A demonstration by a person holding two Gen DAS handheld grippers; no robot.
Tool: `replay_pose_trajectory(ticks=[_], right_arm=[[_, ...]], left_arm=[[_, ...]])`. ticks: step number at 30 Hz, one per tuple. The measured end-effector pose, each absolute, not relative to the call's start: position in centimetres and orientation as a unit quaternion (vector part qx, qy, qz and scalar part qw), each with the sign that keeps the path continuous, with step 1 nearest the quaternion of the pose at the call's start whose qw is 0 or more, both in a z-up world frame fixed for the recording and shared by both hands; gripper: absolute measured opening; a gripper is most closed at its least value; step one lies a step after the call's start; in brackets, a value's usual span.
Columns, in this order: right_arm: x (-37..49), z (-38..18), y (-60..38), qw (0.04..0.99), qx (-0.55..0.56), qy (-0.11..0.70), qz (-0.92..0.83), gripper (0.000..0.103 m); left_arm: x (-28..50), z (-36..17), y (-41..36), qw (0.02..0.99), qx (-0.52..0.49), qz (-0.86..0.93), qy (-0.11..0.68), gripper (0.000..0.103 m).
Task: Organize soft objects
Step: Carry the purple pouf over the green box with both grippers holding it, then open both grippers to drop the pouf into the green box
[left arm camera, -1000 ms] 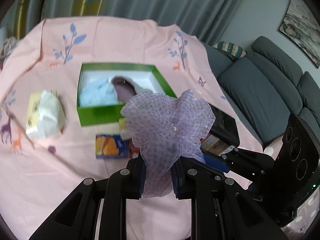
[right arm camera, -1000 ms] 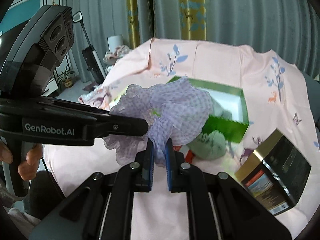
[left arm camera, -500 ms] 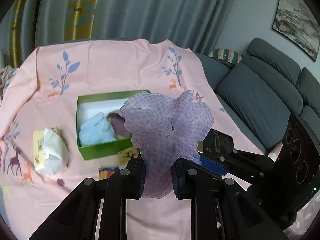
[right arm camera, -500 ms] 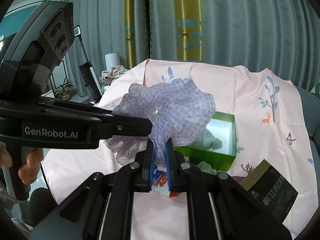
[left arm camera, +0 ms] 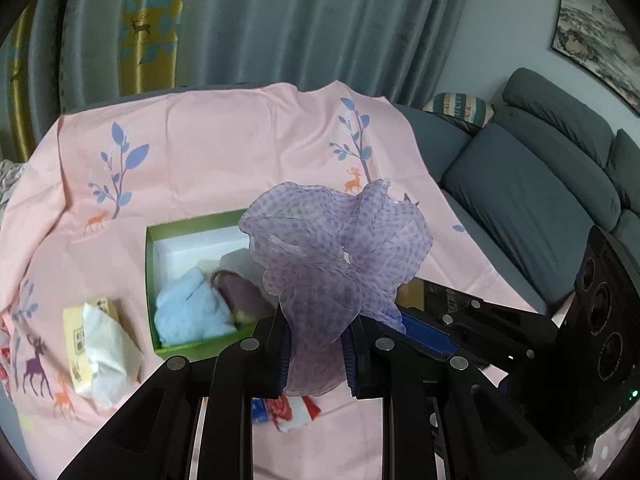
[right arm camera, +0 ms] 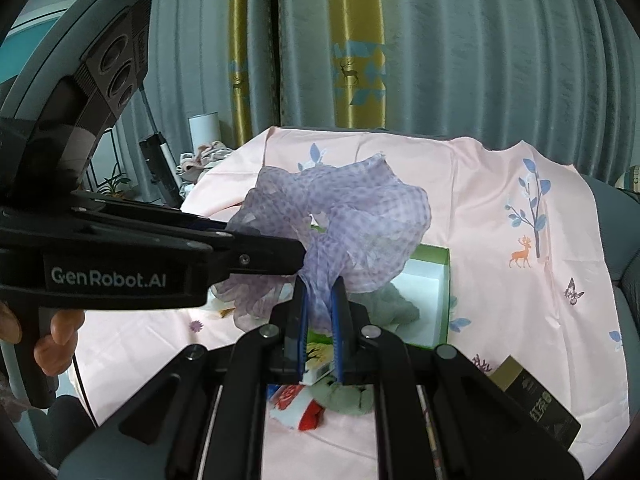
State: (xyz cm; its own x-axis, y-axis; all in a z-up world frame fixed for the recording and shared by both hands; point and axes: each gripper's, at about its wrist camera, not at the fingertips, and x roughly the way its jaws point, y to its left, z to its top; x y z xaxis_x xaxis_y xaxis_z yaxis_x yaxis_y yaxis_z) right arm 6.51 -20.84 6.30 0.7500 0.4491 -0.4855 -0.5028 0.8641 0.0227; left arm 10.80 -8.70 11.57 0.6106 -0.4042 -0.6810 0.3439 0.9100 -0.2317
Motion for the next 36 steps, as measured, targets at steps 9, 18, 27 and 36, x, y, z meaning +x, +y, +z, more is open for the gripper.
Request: replay_pose_trajectory(ticks=[9,18,27,36], right_arm=[[11.5,5.1,-21.1,0.932,-0.042,0.269,0.239,0.010],[16.8,2.7,-21.0,0.920,-0.023,0.318,0.227,0.010],[20.8,-0.5,-19.6,0.905,-0.014,0.366,0.216,0.010],[22.7,-4.1,-18.3,0.886,-0.020,0.414,0.210,0.013]], left_arm=[[16.0,10.1,-9.6,0.887,-0.038,-0.203,0.413,0.022],[21.3,7.1,-10.0,0.874,-0.038,-0.183,0.450,0.022],[25.0,3.1,-9.6,0.863,-0.042,-0.151,0.480,0.022],[26.6,-1.0,-8.6,0.844,-0.047,-0.130,0.518,0.022]])
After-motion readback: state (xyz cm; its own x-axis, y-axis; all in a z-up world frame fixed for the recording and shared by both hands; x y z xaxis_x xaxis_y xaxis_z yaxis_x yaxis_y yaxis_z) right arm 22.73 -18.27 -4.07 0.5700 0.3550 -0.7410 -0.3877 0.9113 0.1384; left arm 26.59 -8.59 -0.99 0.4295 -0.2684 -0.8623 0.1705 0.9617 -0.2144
